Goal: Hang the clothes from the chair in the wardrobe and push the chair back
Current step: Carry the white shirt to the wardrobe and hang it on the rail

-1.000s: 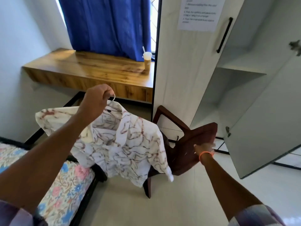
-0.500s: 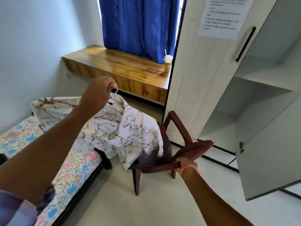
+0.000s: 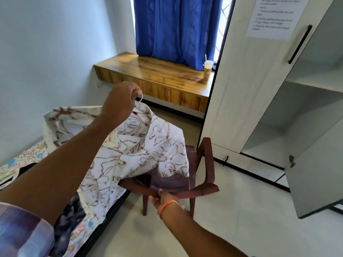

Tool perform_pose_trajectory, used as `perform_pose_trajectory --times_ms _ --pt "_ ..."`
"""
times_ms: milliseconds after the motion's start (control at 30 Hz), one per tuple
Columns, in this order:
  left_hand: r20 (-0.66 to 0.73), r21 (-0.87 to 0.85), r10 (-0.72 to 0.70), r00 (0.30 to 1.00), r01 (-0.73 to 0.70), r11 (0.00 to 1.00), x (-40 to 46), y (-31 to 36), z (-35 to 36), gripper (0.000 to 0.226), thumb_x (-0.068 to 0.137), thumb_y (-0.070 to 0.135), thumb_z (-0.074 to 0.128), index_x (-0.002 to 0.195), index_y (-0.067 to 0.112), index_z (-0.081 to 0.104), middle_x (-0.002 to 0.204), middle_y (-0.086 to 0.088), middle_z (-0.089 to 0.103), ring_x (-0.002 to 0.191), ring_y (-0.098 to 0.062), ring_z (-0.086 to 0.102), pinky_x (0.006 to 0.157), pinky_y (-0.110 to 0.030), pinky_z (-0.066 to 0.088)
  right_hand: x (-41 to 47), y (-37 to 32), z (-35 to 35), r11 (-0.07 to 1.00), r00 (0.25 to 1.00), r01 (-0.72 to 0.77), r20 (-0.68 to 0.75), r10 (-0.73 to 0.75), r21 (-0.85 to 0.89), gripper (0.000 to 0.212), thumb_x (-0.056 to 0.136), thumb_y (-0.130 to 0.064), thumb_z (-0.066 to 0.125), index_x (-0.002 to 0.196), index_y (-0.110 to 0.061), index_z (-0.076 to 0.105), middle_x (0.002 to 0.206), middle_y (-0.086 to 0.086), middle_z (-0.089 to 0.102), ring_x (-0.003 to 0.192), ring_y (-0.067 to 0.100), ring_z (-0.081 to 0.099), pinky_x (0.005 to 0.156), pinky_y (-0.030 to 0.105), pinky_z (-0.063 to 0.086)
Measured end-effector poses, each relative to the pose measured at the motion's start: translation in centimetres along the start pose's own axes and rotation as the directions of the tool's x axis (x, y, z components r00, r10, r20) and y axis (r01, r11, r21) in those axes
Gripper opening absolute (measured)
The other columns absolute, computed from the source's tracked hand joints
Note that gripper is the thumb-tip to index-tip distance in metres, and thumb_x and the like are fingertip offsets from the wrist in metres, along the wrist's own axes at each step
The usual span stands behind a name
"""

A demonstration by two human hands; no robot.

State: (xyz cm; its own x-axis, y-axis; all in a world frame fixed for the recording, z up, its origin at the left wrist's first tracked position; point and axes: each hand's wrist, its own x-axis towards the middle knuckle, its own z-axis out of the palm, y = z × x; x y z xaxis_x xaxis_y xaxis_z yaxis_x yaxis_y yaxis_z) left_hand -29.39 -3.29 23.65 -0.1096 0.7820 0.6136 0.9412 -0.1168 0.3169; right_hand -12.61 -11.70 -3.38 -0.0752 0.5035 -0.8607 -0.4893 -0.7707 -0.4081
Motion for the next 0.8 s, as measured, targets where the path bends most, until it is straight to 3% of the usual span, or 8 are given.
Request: perform_pose_trajectory --times_ms 133,267,333,433,467,533,600,800 --pt "0.051 -0.032 0.008 0.999 -0.006 0.999 -0.3 0.1 0.5 0.019 0.099 0.019 0.051 0.091 0.010 0.066 0.097 -0.008 0.067 0.088 -0.022 0.061 0.073 -0.028 0.040 -2.8 -0.6 0.4 0.976 0.978 -0.157 0.114 0.175 -0.150 0.025 0.102 -0.016 0.045 0.108 0.005 0.057 0.097 0.025 0.065 0.069 0.032 0.059 0.073 0.043 0.056" --pt "0.076 -0.040 0.069 0.995 -0.066 0.997 0.2 1.8 0.8 0.022 0.101 0.023 0.050 0.093 0.011 0.065 0.096 -0.007 0.065 0.088 -0.022 0.058 0.073 -0.031 0.041 -5.3 -4.3 -2.7 0.849 0.923 -0.162 0.228 0.311 -0.504 0.038 0.097 -0.032 0.053 0.090 0.003 0.066 0.088 0.020 0.072 0.080 0.029 0.071 0.077 0.041 0.056" --pt "0.063 -0.034 0.088 0.994 -0.086 0.996 0.8 2.5 0.8 0.022 0.102 0.024 0.048 0.095 0.010 0.065 0.097 -0.007 0.065 0.087 -0.021 0.058 0.074 -0.032 0.042 -5.2 -6.7 -5.6 0.715 0.986 0.117 0.164 -0.004 -0.689 0.035 0.096 -0.035 0.055 0.082 -0.005 0.066 0.078 0.012 0.072 0.062 0.022 0.067 0.066 0.034 0.054" --pt "0.044 -0.038 0.066 0.997 -0.064 0.997 1.8 3.0 0.9 0.021 0.101 0.024 0.049 0.096 0.011 0.065 0.096 -0.007 0.066 0.084 -0.020 0.058 0.073 -0.035 0.047 -2.7 -11.0 -9.7 0.229 0.734 0.277 0.052 -0.677 -0.933 0.040 0.088 -0.049 0.060 0.099 -0.011 0.064 0.097 0.008 0.067 0.086 0.024 0.064 0.079 0.035 0.053" --pt "0.041 -0.045 0.057 0.998 -0.055 0.997 2.1 3.2 0.9 0.020 0.101 0.024 0.050 0.095 0.011 0.065 0.096 -0.007 0.066 0.084 -0.019 0.058 0.074 -0.036 0.047 -1.6 -12.1 -10.9 0.256 0.713 0.244 -0.006 -0.702 -0.935 0.052 0.083 -0.052 0.067 0.111 -0.010 0.059 0.110 0.010 0.062 0.098 0.029 0.061 0.081 0.036 0.051" --pt "0.033 -0.048 0.041 0.999 -0.040 0.998 2.4 3.4 1.0 0.019 0.100 0.023 0.051 0.093 0.011 0.065 0.095 -0.008 0.066 0.085 -0.018 0.057 0.075 -0.034 0.044 -0.1 -13.2 -12.0 0.643 0.894 0.186 -0.143 -0.424 -0.743 0.077 0.073 -0.044 0.083 0.127 -0.001 0.051 0.123 0.019 0.056 0.106 0.039 0.059 0.077 0.042 0.054" --pt "0.025 -0.035 0.031 0.999 -0.030 0.999 2.5 3.6 1.2 0.019 0.100 0.022 0.051 0.094 0.010 0.065 0.095 -0.008 0.066 0.086 -0.017 0.055 0.075 -0.031 0.040 1.1 -12.9 -12.1 0.919 0.993 0.097 -0.020 -0.113 -0.383 0.056 0.078 -0.010 0.081 0.123 0.007 0.053 0.117 0.023 0.061 0.093 0.040 0.062 0.060 0.049 0.058" --pt "-0.004 0.006 0.063 0.998 -0.063 0.998 4.0 5.0 -0.7 0.022 0.101 0.021 0.053 0.103 0.005 0.067 0.101 -0.013 0.069 0.088 -0.021 0.060 0.078 -0.029 0.043 3.7 -10.8 -11.6 0.983 0.992 0.123 -0.005 -0.125 -0.132 0.055 0.070 0.026 0.060 0.122 0.009 0.054 0.108 0.028 0.063 0.094 0.043 0.063 0.056 0.047 0.059"
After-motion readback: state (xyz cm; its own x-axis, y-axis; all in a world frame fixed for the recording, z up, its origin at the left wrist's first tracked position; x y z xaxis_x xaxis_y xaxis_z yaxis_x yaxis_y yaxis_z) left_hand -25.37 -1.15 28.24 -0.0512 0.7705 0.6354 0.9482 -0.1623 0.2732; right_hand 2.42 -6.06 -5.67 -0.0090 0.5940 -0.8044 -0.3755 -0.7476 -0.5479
